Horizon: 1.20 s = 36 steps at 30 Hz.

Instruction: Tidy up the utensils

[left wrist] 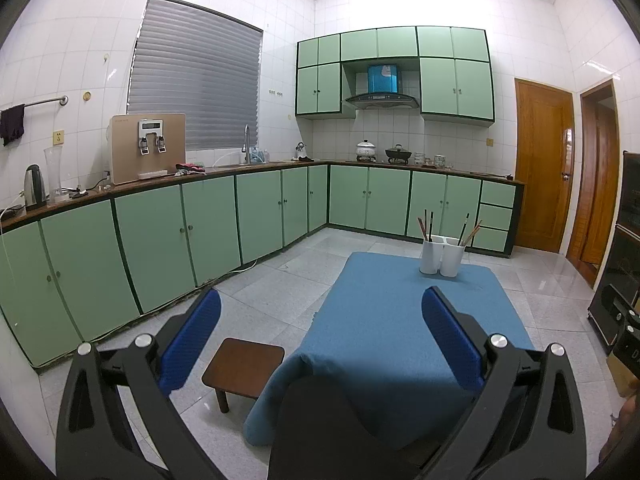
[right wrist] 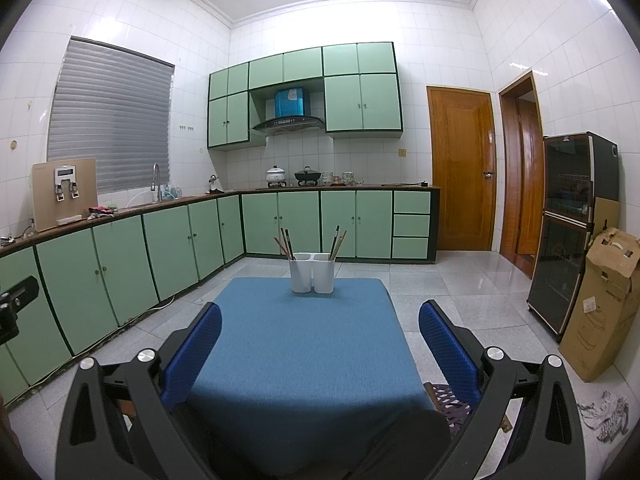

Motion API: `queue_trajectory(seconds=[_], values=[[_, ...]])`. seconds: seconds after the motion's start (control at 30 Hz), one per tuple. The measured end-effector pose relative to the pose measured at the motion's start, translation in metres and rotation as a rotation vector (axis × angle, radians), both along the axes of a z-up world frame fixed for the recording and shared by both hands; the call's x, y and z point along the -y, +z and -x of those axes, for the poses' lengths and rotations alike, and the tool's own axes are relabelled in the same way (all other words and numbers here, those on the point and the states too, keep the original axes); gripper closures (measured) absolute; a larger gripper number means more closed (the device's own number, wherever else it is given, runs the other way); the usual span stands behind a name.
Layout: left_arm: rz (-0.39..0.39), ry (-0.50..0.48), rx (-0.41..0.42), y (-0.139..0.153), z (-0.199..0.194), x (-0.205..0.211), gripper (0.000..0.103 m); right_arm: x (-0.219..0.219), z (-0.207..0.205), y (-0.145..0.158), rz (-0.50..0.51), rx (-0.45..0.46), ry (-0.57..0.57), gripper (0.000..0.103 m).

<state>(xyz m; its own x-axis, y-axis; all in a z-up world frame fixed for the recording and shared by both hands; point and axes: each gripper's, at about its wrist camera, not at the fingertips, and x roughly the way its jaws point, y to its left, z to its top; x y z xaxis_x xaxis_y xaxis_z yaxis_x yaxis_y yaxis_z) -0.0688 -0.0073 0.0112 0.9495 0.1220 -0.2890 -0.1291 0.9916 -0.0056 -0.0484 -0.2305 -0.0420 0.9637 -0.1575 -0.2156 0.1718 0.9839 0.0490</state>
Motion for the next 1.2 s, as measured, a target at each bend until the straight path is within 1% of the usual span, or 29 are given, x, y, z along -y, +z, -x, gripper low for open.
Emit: queue_trajectory(seconds=[0.9, 1.2], values=[[0.004, -0.002, -0.001, -0.0011, -0.0012, 0.001, 0.005, -0.0013, -0.0014, 0.0002, 0.0, -0.002, 0.002, 0.006], [0.006, -0.018, -0.002, -0.0045, -0.0005, 0.0085, 0.005, -0.0016, -0.0035, -0.0008, -0.001, -0.004, 0.002, 0.006]])
